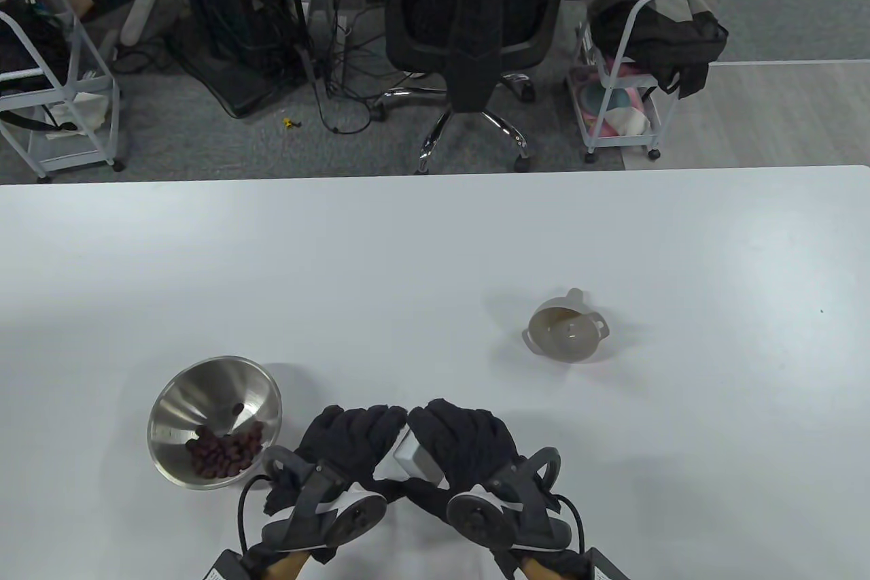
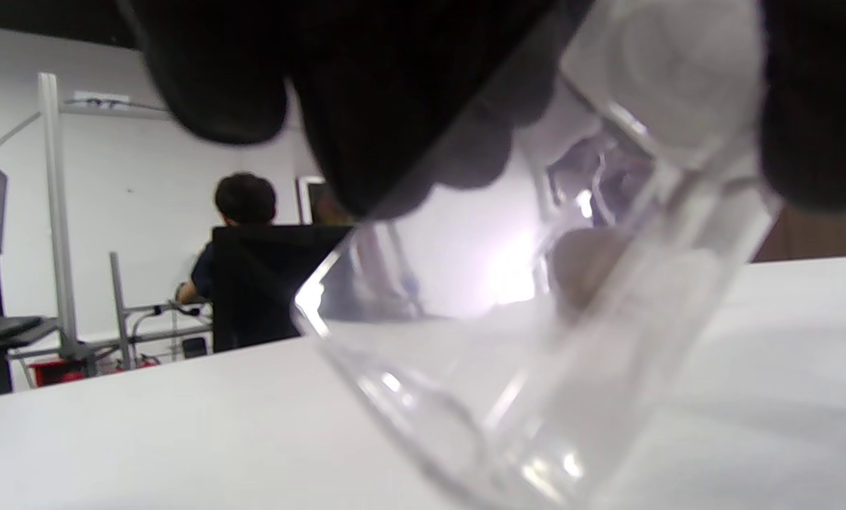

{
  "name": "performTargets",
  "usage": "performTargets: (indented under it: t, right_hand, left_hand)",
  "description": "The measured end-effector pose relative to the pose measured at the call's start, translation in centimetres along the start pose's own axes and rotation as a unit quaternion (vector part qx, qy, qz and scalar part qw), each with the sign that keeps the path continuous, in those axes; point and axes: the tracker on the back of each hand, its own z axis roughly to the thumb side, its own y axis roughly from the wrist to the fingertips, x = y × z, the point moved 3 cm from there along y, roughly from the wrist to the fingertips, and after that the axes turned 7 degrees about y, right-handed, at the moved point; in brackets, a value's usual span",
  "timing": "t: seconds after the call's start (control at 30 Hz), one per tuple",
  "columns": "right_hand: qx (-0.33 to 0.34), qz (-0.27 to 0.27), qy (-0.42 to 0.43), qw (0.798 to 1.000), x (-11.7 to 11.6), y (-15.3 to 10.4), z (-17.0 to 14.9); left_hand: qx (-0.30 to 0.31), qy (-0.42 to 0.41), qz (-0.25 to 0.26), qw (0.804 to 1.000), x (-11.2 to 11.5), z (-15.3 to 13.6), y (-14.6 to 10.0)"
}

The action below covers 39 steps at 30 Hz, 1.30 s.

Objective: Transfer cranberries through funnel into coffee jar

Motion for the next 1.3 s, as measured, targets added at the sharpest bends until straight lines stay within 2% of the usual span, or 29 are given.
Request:
performTargets:
  t: [0.27, 0.83, 1.3]
  right_hand:
    - [0.059, -0.011, -0.062, 0.996, 0.0, -0.2, 1.9]
    - [0.076, 0.011, -0.077, 0.994, 0.1, -0.2, 2.2]
    - [0.112, -0.002, -0.107, 0.988, 0.2, -0.5, 3.0]
  left_hand:
    - [0.004, -0.004, -0.005, 1.000, 0.0, 0.0, 0.0]
    - [0.008, -0.014, -0.015, 1.000, 0.1, 0.1, 0.1]
    - [-0.003, -0.057, -0.018, 0.998, 0.1, -0.6, 0.0]
